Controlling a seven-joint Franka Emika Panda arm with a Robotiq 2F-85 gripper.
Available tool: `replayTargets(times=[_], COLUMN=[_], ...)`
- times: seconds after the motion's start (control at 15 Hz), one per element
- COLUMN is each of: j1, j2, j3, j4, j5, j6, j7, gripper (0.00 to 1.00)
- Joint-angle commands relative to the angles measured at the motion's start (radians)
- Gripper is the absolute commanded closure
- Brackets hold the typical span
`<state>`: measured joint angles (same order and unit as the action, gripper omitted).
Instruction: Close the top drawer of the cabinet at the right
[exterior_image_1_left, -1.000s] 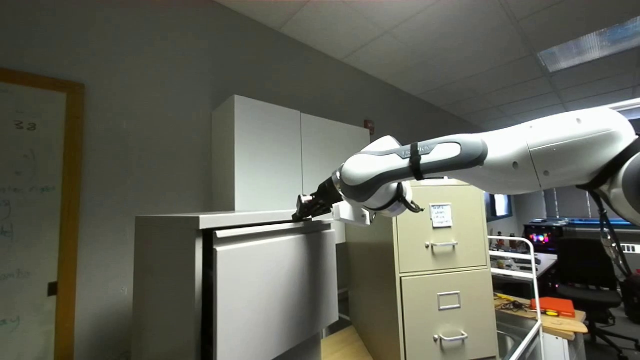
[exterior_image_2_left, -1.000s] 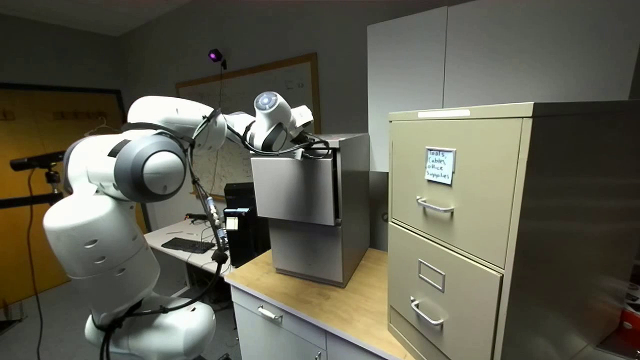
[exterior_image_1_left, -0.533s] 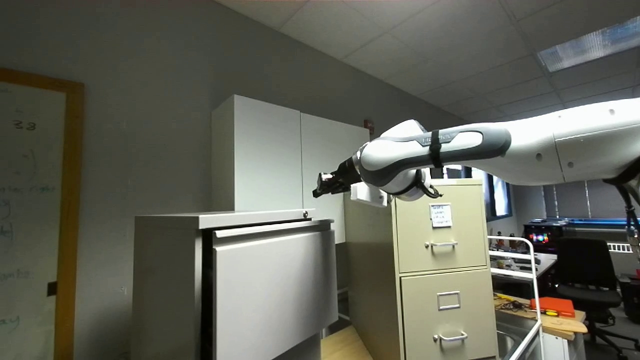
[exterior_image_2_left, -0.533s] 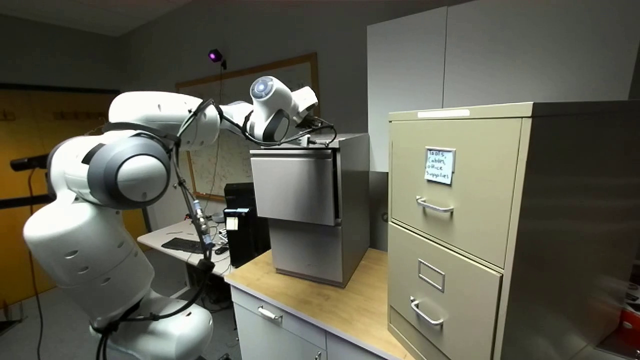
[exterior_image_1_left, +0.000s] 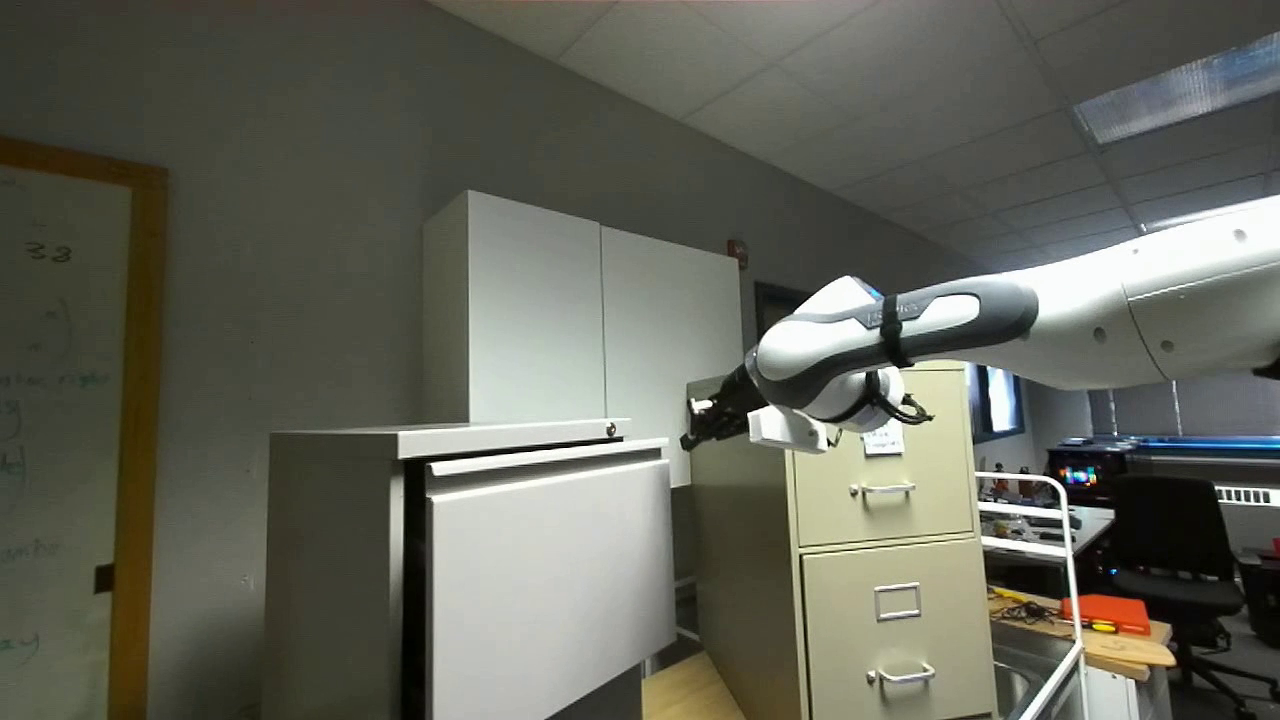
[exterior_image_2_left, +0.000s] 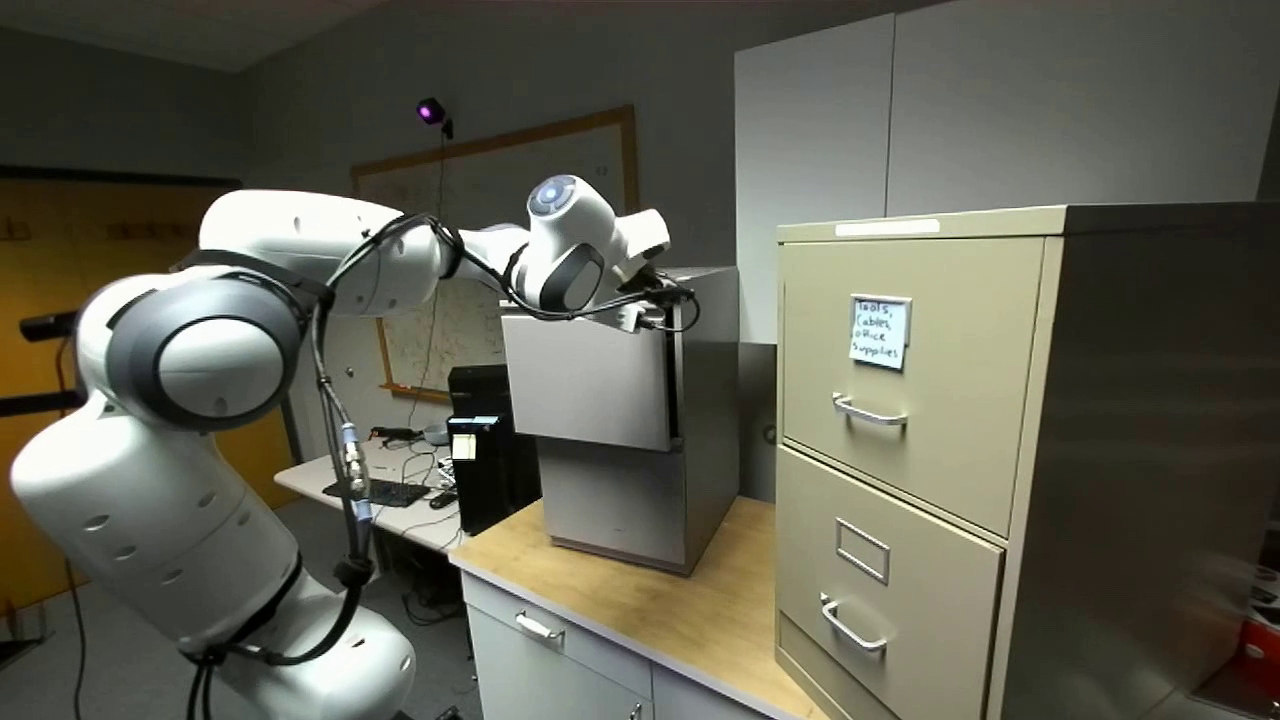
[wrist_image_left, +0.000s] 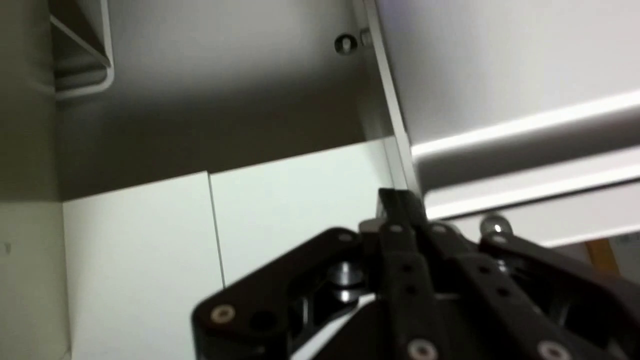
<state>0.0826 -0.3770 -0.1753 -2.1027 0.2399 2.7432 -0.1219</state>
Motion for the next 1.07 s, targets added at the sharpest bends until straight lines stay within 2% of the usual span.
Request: replayTargets(times=[0.0, 0.2, 0.6, 1.0], j1=[-0.022, -0.009, 0.042, 0.109], j2=[-0.008, -0.02, -0.057, -0.069], j3=[0.023, 0.048, 0.117, 0.126], j4=[-0.062, -0.101, -0.123, -0.098], j5=[0.006, 0.012, 0.023, 0.047], j6=[-0.065, -0.094, -0.081, -0.078], j7=[0.039, 0.047, 0.036, 0.01], gripper=[1.0, 1.0, 1.0, 1.0])
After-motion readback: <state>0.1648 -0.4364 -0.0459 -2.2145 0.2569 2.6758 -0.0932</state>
